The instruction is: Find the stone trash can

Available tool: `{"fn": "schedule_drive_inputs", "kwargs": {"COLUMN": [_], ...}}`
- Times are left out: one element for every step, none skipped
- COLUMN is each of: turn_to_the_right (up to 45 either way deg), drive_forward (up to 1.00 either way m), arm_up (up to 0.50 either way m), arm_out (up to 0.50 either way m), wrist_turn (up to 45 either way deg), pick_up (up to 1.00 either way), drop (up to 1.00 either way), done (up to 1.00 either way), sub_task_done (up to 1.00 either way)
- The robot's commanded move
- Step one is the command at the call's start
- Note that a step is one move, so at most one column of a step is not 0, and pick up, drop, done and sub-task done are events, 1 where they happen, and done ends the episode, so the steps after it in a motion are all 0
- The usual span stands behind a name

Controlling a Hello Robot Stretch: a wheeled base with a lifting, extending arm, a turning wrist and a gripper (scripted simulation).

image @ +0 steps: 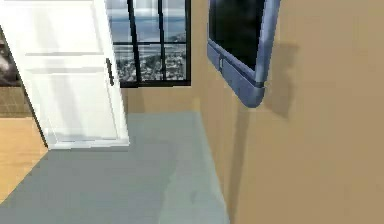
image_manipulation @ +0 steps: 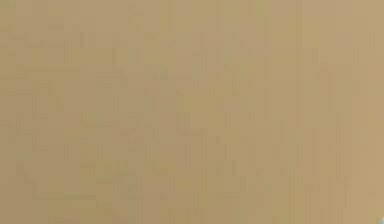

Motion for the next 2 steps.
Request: {"fn": "schedule_drive_inputs", "kwargs": {"turn_to_the_right": [0.0, -45.0], "drive_forward": [0.20, 0.00], "arm_up": [0.00, 0.00], "arm_out": [0.00, 0.00], "wrist_turn": [0.0, 0.0], "pick_up": [0.00, 0.00], "drop": [0.00, 0.00], "done": [0.00, 0.00], "sub_task_done": [0.00, 0.00]}}
